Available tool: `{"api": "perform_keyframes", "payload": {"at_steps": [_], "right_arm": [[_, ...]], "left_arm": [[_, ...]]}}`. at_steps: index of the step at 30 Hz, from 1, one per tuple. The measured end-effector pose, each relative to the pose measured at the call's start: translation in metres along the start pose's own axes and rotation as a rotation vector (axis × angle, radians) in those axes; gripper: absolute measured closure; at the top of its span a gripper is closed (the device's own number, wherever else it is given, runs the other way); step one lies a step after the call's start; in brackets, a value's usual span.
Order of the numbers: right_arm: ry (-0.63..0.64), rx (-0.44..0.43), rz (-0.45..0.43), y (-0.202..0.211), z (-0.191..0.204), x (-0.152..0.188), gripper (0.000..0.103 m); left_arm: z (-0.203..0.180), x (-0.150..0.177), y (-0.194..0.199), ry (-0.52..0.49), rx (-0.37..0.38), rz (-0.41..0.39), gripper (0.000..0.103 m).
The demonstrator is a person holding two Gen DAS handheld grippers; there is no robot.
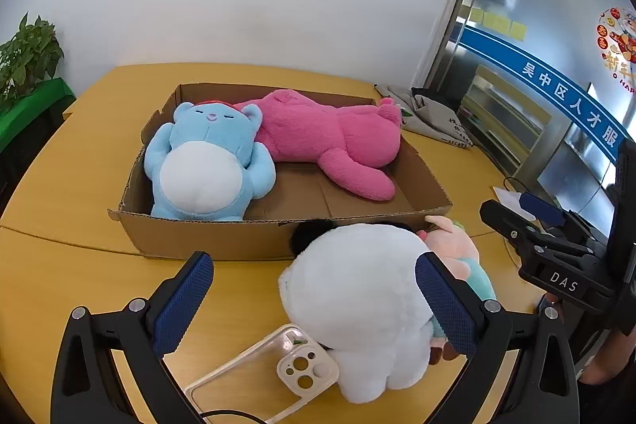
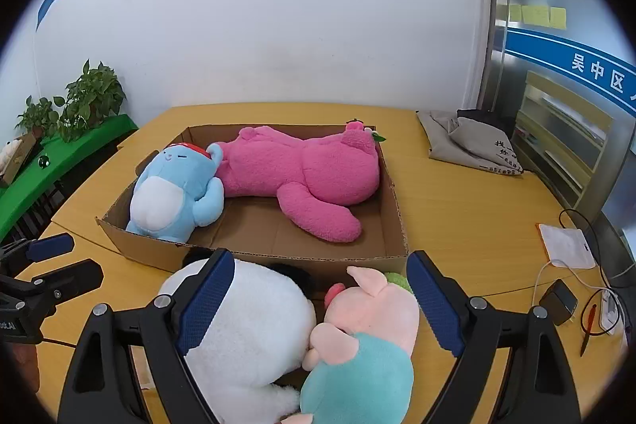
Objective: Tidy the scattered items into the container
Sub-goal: 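Move the right tool back to the white panda plush on the table, then grasp the white panda plush with the right gripper and lift it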
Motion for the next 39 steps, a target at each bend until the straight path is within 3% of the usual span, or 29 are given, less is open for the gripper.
{"api": "perform_keyframes", "payload": {"at_steps": [33,39], "right_arm": [[0.016,-0.006,0.037,-0.008,0.001,0.009,0.014],[0.077,-0.074,0.117,-0.027,0.013,0.024,0.014]], "left_arm": [[0.003,0.001,-0.008,-0.021,0.029,0.010,0.000],[0.016,0.002,-0.029,-0.005,0.053,0.063,0.000]]}}
Point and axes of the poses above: each gripper's, at about its wrist camera, not at the fingertips, and y roughly against the way its jaws point, z to its left, x to its underside, the point moved 4 cm from there along -y, roughly the way its jaws point, and after that the axes turned 12 degrees about z, right-handed, at the moved point
